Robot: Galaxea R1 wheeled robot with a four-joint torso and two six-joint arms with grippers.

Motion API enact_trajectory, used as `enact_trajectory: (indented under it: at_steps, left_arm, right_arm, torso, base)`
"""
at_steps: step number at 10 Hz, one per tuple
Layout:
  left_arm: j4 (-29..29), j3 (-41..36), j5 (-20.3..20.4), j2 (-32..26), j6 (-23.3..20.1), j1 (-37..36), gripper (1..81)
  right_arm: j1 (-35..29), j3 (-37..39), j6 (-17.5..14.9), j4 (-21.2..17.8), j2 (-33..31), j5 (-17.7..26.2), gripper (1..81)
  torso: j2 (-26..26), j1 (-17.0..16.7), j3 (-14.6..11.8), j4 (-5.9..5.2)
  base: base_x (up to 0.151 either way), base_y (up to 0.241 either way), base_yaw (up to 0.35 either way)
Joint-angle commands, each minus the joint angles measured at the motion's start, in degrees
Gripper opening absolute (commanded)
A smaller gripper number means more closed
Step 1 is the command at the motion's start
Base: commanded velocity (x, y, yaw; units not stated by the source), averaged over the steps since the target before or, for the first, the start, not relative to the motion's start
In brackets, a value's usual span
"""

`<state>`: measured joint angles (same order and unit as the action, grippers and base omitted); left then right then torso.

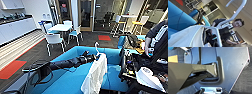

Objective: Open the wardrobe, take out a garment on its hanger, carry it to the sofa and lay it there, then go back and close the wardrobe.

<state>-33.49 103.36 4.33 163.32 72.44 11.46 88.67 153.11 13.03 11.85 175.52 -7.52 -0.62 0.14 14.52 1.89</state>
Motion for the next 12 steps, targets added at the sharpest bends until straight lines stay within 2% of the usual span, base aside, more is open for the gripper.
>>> enact_trajectory:
  at_steps: [1,6,9,12]
  left_arm:
    - [-0.26,7.18,3.14,5.70,2.71,-12.91,1.0]
    - [-1.05,18.01,2.53,5.80,2.62,-12.99,1.0]
    - [-6.05,15.83,2.35,-1.04,2.53,-12.12,1.0]
    - [-8.08,15.38,2.26,-6.85,2.53,-10.89,1.0]
  right_arm:
    - [-0.91,-0.46,-0.20,-0.07,0.56,3.39,81.1]
    - [-0.91,-0.46,-0.20,-0.07,0.56,3.22,81.1]
    - [-0.91,-0.46,-0.20,-0.07,0.56,3.21,81.1]
    - [-0.82,-0.46,-0.29,0.02,0.56,3.30,81.1]
  torso:
    - [0.00,0.00,0.00,0.00]
    - [0.00,0.00,0.02,0.00]
    - [0.02,0.00,0.02,0.00]
    - [0.02,0.00,0.02,0.00]
  base:
    - [0.000,0.000,0.000]
    - [0.000,0.000,0.000]
    - [0.000,0.000,0.000]
    - [0.000,0.000,0.000]
